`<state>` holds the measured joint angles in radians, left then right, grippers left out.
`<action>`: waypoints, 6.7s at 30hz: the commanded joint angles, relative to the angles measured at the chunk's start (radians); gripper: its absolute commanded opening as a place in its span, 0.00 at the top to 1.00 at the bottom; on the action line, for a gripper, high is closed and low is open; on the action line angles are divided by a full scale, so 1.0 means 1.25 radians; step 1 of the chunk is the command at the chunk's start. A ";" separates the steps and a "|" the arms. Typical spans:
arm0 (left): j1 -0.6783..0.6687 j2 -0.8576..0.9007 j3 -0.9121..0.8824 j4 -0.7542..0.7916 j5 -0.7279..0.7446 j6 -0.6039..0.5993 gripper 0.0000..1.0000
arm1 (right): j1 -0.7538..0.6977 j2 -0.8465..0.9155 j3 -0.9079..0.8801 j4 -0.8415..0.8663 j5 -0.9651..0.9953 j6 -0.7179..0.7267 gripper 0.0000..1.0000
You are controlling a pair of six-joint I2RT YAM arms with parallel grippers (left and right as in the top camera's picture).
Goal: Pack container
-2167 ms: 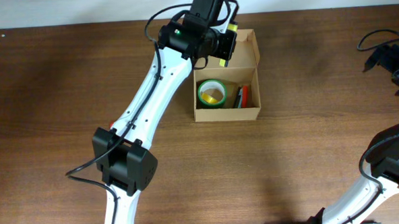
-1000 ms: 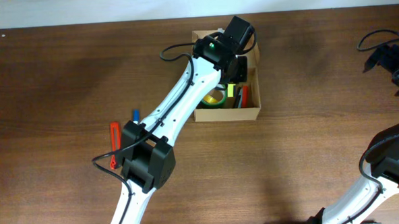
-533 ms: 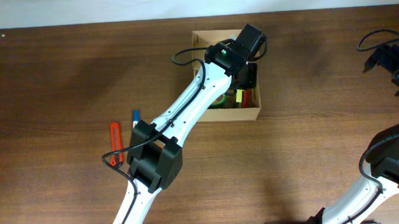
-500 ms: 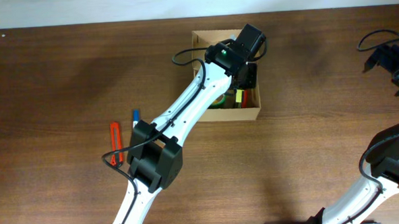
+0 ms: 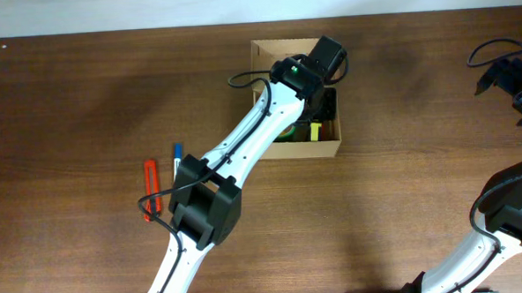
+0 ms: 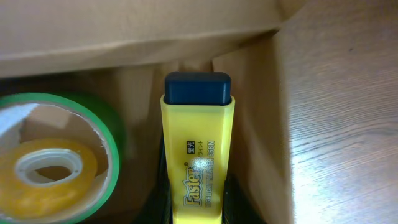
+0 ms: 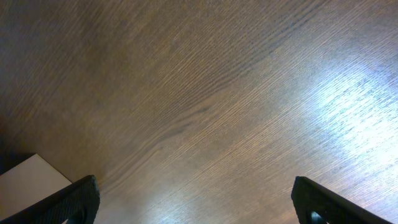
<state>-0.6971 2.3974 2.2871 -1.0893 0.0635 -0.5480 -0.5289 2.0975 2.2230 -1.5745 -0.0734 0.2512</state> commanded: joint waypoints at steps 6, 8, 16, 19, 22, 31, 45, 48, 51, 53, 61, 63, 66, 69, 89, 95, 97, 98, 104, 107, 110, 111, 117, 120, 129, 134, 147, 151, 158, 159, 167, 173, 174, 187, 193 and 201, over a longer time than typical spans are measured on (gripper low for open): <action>-0.013 0.020 0.010 -0.003 0.016 -0.021 0.99 | 0.000 -0.008 -0.006 -0.003 -0.005 0.000 0.01; -0.013 0.020 0.010 -0.003 0.016 -0.029 0.99 | 0.000 -0.008 -0.006 -0.003 -0.005 0.000 0.01; -0.020 0.023 0.010 -0.002 0.016 -0.052 0.98 | 0.000 -0.008 -0.006 -0.003 -0.020 0.000 0.01; -0.024 0.023 0.010 -0.002 0.016 -0.052 0.99 | 0.000 -0.008 -0.006 -0.003 -0.020 0.000 0.01; -0.036 0.023 0.010 0.000 0.012 -0.052 0.98 | 0.000 -0.008 -0.006 -0.003 -0.020 0.000 0.01; -0.042 0.023 0.010 -0.004 0.008 -0.052 0.98 | 0.000 -0.008 -0.006 -0.003 -0.020 0.000 0.01; -0.035 0.027 0.010 -0.032 0.000 -0.046 0.98 | 0.000 -0.008 -0.006 -0.006 -0.020 0.000 0.01; -0.034 0.032 0.010 -0.038 0.000 -0.046 0.98 | 0.000 -0.008 -0.006 -0.006 -0.019 0.000 0.01; -0.030 0.033 0.009 -0.040 0.000 -0.046 0.98 | 0.000 -0.008 -0.006 -0.006 -0.019 0.000 0.01; -0.028 0.033 0.010 -0.040 0.000 -0.046 0.98 | 0.000 -0.008 -0.006 -0.006 -0.019 0.000 0.00; -0.021 0.034 0.010 -0.040 0.001 -0.046 0.94 | 0.000 -0.008 -0.006 -0.006 -0.019 0.000 0.01; -0.021 0.034 0.010 -0.039 0.000 -0.046 0.90 | 0.000 -0.008 -0.006 -0.005 -0.019 0.000 0.01; -0.021 0.034 0.010 -0.039 0.000 -0.046 0.88 | 0.000 -0.008 -0.006 -0.005 -0.019 0.000 0.01; -0.021 0.036 0.009 -0.039 0.001 -0.046 0.87 | 0.000 -0.008 -0.006 -0.005 -0.019 0.000 0.01; -0.009 0.070 0.009 -0.042 0.042 -0.045 0.86 | 0.000 -0.008 -0.006 -0.003 -0.019 0.000 0.01; -0.008 0.070 0.009 -0.038 0.042 -0.043 0.72 | 0.000 -0.008 -0.006 -0.002 -0.019 0.000 0.01; -0.008 0.070 0.010 -0.035 0.042 -0.043 0.69 | 0.000 -0.008 -0.006 -0.001 -0.019 0.000 0.01; -0.008 0.070 0.010 -0.035 0.042 -0.043 0.69 | 0.000 -0.008 -0.006 0.000 -0.019 0.000 0.01; -0.005 0.070 0.010 -0.032 0.042 -0.039 0.77 | 0.000 -0.008 -0.006 0.001 -0.019 0.000 0.01; -0.003 0.070 0.020 -0.032 0.039 -0.023 0.91 | 0.000 -0.008 -0.006 0.001 -0.019 0.000 0.01; -0.002 0.070 0.046 -0.037 0.015 0.008 0.98 | 0.000 -0.008 -0.006 0.001 -0.016 0.000 0.01; 0.000 0.070 0.064 -0.046 -0.008 0.021 0.98 | 0.000 -0.008 -0.006 0.001 -0.016 0.000 0.01; 0.007 0.070 0.195 -0.118 -0.149 0.108 0.98 | 0.000 -0.008 -0.006 0.004 -0.016 0.000 0.01; 0.023 0.070 0.256 -0.163 -0.193 0.147 0.98 | 0.000 -0.008 -0.006 0.006 -0.016 0.000 0.01; 0.151 -0.049 0.283 -0.261 -0.328 0.251 0.97 | 0.000 -0.008 -0.006 0.012 -0.016 0.000 0.01; 0.301 -0.220 0.229 -0.254 -0.336 0.268 0.96 | 0.000 -0.008 -0.006 0.017 -0.017 0.000 0.01; 0.616 -0.721 -0.333 -0.150 -0.299 0.345 0.53 | 0.000 -0.008 -0.006 0.019 -0.017 0.000 0.01; 0.616 -0.724 -0.439 -0.186 -0.257 0.345 0.43 | 0.000 -0.008 -0.006 0.022 -0.017 0.000 0.01; 0.616 -0.716 -0.678 -0.127 -0.161 0.365 0.29 | 0.000 -0.008 -0.006 0.022 -0.017 0.000 0.01; 0.616 -0.709 -0.710 -0.115 -0.145 0.370 0.27 | 0.000 -0.008 -0.006 0.023 -0.017 0.000 0.01; 0.616 -0.575 -0.771 -0.076 -0.116 0.383 0.26 | 0.000 -0.007 -0.006 0.028 -0.016 0.000 0.01; 0.616 -0.472 -0.771 -0.045 -0.104 0.389 0.35 | 0.000 -0.006 -0.006 0.029 -0.016 0.000 0.01; 0.616 -0.460 -0.771 -0.040 -0.104 0.389 0.37 | 0.000 -0.006 -0.006 0.030 -0.016 0.000 0.01; 0.623 -0.354 -0.771 -0.014 -0.087 0.402 0.33 | 0.000 -0.006 -0.006 0.034 -0.016 0.000 0.01; 0.628 -0.323 -0.771 -0.003 -0.074 0.413 0.33 | 0.000 -0.006 -0.006 0.035 -0.016 0.000 0.01; 0.631 -0.290 -0.771 0.002 -0.074 0.415 0.33 | -0.002 -0.006 -0.006 0.036 -0.016 0.000 0.01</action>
<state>0.0818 2.0048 1.3300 -1.0901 -0.0475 -0.0475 -0.5289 2.0975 2.2230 -1.5349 -0.0818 0.2508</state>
